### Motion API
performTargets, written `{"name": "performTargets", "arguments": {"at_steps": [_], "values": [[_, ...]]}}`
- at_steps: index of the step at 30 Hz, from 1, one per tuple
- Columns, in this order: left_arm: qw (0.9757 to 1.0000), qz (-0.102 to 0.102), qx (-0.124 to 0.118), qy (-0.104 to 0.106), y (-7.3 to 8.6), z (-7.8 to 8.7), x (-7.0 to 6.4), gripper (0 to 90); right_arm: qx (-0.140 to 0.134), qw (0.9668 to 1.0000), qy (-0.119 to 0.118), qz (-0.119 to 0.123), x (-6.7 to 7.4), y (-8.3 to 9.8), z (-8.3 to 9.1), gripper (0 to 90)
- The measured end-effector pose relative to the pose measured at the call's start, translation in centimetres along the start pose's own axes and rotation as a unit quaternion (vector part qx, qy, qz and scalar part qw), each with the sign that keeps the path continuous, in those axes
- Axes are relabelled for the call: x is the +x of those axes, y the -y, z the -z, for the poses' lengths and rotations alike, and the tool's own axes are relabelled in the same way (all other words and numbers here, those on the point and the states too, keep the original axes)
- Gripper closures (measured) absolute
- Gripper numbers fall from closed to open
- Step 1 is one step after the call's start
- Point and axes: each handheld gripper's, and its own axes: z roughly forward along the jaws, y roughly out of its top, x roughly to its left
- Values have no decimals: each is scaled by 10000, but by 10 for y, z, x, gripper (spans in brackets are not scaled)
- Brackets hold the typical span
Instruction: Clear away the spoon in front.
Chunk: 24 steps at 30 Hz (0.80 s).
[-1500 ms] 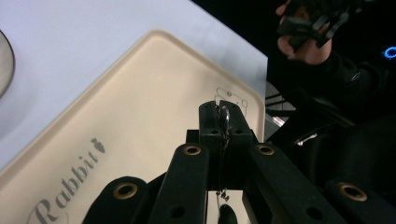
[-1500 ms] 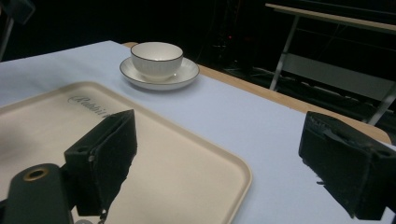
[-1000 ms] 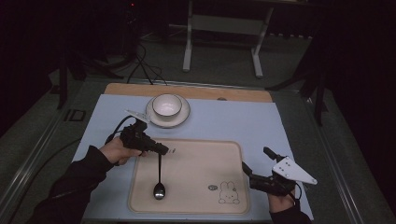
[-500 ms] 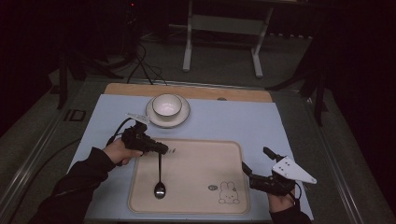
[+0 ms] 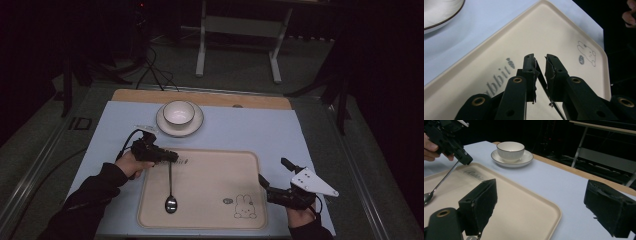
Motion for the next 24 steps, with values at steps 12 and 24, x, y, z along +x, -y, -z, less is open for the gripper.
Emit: {"name": "performTargets", "arguments": {"at_steps": [12,24], "values": [[9995,173,-81,-239,11,-15,11,760,28,10000,-62,19,1,0,-1,114],[9980,212,-63,-600,12,-26,13,717,52,9999,-113,28,2,0,-2,115]]}}
